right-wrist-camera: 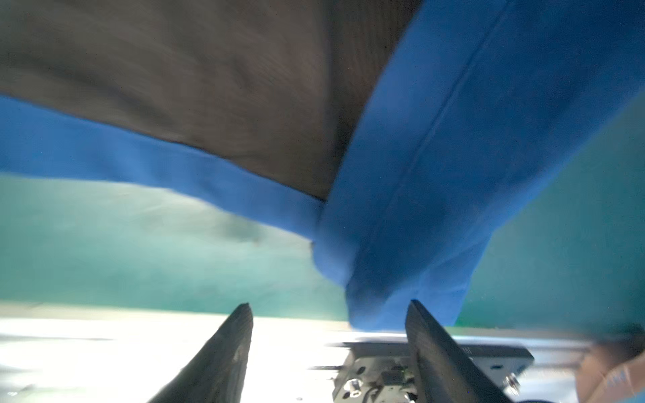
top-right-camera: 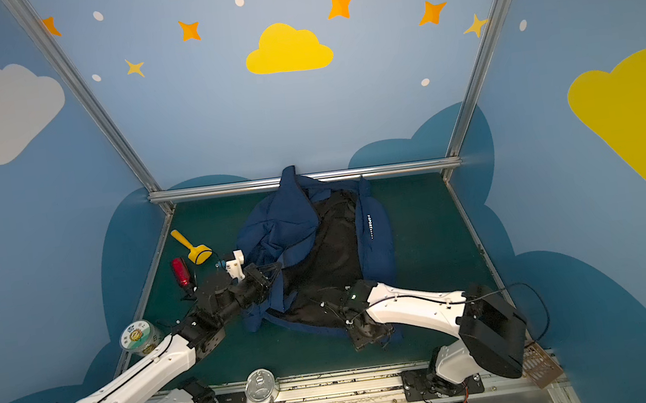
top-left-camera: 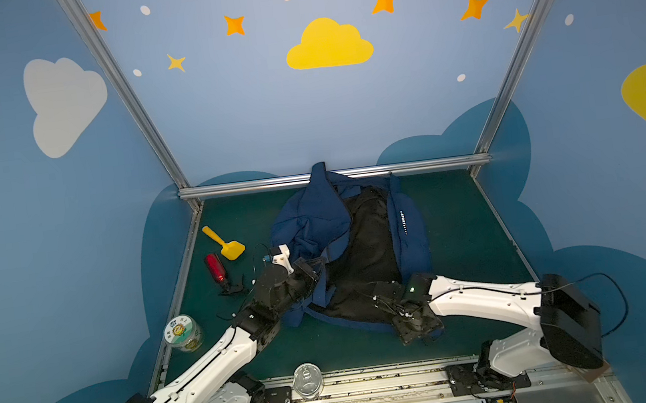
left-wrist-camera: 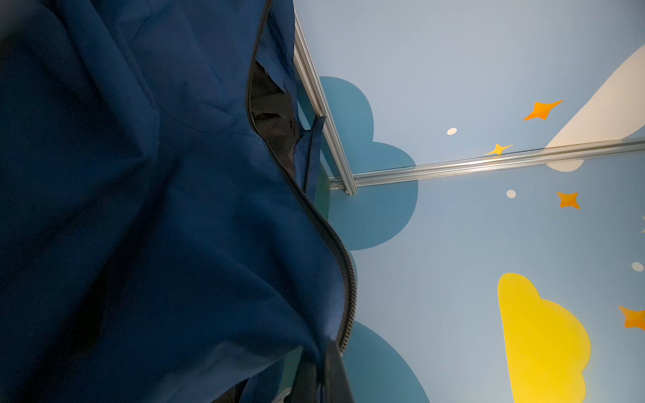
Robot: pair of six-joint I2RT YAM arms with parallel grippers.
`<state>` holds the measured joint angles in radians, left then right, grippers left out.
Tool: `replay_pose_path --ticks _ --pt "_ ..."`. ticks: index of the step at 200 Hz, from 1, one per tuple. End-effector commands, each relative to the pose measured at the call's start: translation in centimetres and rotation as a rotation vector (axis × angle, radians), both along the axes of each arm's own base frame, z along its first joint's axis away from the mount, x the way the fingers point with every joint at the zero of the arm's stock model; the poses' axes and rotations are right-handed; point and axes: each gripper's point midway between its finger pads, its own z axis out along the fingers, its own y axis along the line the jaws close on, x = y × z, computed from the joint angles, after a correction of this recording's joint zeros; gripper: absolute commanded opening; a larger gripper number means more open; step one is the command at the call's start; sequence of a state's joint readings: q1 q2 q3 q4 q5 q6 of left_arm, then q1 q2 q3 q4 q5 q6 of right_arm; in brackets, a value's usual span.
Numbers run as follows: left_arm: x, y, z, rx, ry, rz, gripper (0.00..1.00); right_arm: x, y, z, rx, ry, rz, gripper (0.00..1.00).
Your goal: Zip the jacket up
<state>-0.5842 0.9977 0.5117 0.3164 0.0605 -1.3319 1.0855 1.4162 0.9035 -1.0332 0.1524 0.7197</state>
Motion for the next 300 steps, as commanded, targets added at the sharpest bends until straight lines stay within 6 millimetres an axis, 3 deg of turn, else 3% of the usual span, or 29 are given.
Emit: replay_pose_path --ticks 1,17,59,123,220,271,300 --pt "0.1 -0.1 0.5 -0.01 -0.018 -0.005 0.03 -0.3 1.5 1.2 0.103 0.0 0.028 0.69" --pt "0.0 0.0 0.3 -0.009 -0.013 -0.004 0.03 -0.5 1.9 0.6 0.139 0.014 0.016 0.69" --pt "0.1 0.1 0.3 -0.007 -0.015 0.001 0.03 -0.9 0.9 -2.1 0.126 0.088 -0.034 0.69" --pt "0.1 0.1 0.0 -0.004 -0.007 0.005 0.03 -0.9 -1.6 -4.1 0.038 0.105 -0.087 0.68" --pt "0.3 0.1 -0.5 -0.004 0.006 0.009 0.03 0.6 -4.0 -1.9 -0.095 0.005 -0.091 0.68" --pt "0.3 0.0 -0.7 -0.005 0.009 0.006 0.03 1.1 -4.4 -2.8 -0.166 0.001 -0.083 0.64" --pt "0.2 0.1 -0.7 -0.007 0.01 0.009 0.03 1.9 -5.7 -2.1 -0.27 -0.052 -0.077 0.59"
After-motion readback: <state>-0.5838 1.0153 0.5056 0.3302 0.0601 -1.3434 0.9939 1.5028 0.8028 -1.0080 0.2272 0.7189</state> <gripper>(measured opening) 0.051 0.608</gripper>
